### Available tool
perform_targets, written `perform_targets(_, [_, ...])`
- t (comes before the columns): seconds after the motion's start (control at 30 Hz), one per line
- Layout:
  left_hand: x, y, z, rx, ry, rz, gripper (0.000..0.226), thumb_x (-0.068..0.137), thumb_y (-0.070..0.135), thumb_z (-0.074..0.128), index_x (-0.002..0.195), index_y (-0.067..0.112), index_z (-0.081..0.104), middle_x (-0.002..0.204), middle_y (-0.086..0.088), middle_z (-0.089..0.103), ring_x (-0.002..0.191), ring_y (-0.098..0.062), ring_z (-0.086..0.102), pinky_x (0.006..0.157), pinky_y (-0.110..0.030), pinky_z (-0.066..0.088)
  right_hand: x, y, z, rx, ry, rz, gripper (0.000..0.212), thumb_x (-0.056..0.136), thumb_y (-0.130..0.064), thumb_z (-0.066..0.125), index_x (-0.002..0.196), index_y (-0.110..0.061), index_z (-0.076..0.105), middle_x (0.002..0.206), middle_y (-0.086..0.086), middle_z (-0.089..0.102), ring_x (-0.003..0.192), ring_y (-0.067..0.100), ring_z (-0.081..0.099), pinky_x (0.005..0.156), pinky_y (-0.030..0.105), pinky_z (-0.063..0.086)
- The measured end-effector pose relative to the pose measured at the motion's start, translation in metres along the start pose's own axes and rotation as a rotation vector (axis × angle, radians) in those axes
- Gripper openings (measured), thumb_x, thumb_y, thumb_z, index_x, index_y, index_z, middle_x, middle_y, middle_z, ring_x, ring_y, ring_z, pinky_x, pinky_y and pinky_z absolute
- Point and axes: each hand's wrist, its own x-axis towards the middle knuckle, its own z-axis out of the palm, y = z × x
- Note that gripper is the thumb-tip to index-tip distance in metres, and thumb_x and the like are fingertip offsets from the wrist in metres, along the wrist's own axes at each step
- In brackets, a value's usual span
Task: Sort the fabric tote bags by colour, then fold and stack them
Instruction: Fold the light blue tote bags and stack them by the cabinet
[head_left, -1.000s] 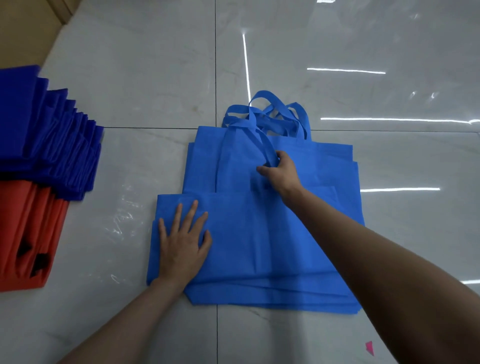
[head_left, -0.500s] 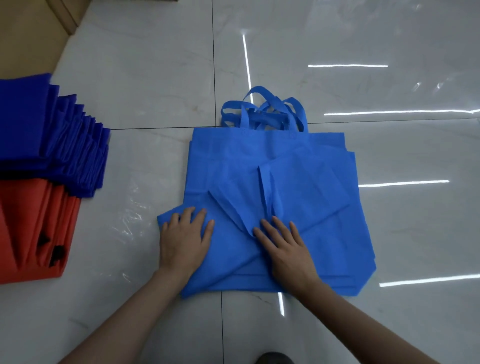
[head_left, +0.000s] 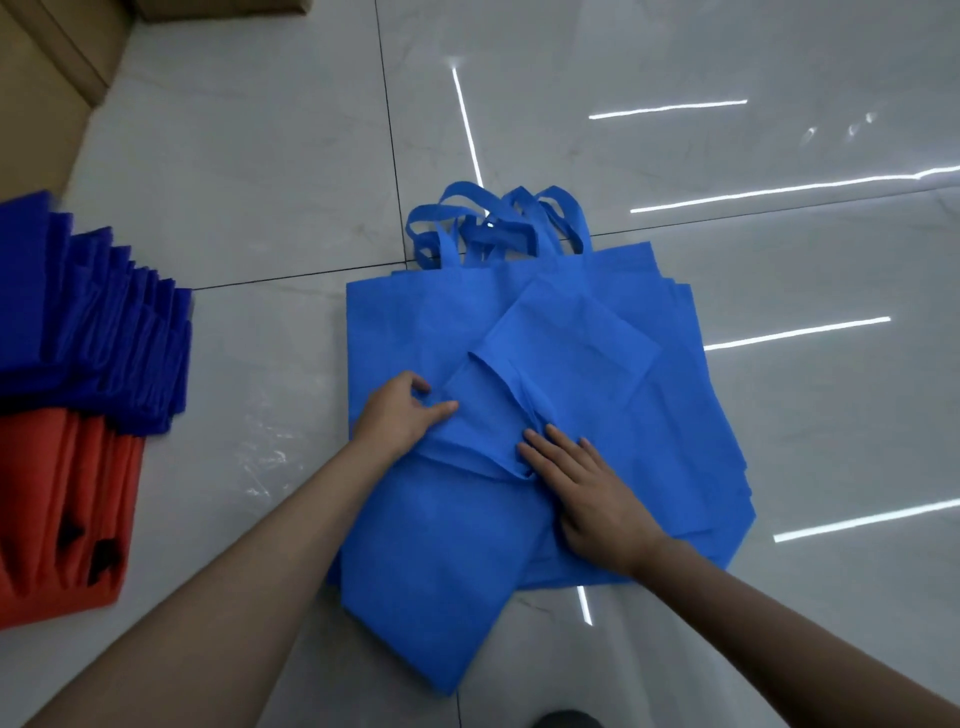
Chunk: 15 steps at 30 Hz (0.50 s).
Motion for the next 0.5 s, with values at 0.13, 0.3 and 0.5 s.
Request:
perform_targets(0.13, [-0.002,-0.006,0.003,-0.101,-0.054,0.071,0.038,0.083,0.032,0.069,0.065,0.01,0.043,0.064,-0.006,0.037,0.063,-0.018,0.036,0.061,-0.029,0.028,-0.01,0.002,-0.005,-0.045,-0.001,-0.032,0.082,0.07,-0.017,0.034,0.15,-0.022,0.016,0.155,-0.003,0.024,0.143,0.022,0.015,0.117,0.043,0.009])
perform_targets(0.3, [-0.017,-0.006,-0.007,-0.67,-0.167,-0.19,0.024,0.088,0.025,0.064,0.074,0.007,0.058,0.08,-0.006,0.062,0.074,-0.019,0.059,0.064,-0.027,0.048,-0.018,0.008,-0.004,-0.055,-0.012,-0.09,0.079,0.084,-0.039,0.046,0.152,-0.027,0.008,0.157,-0.005,0.018,0.144,0.021,0.015,0.115,0.044,0.007])
perform_targets(0.5, [-0.025,-0.015,-0.008,-0.859,-0.178,-0.321,0.014,0.088,0.021,0.064,0.084,0.008,0.061,0.09,-0.007,0.065,0.083,-0.021,0.062,0.066,-0.031,0.051,-0.003,0.0,0.001,-0.097,0.004,-0.009,0.071,0.083,-0.048,0.044,0.148,-0.029,0.025,0.154,0.002,0.027,0.139,0.024,0.021,0.114,0.043,0.013])
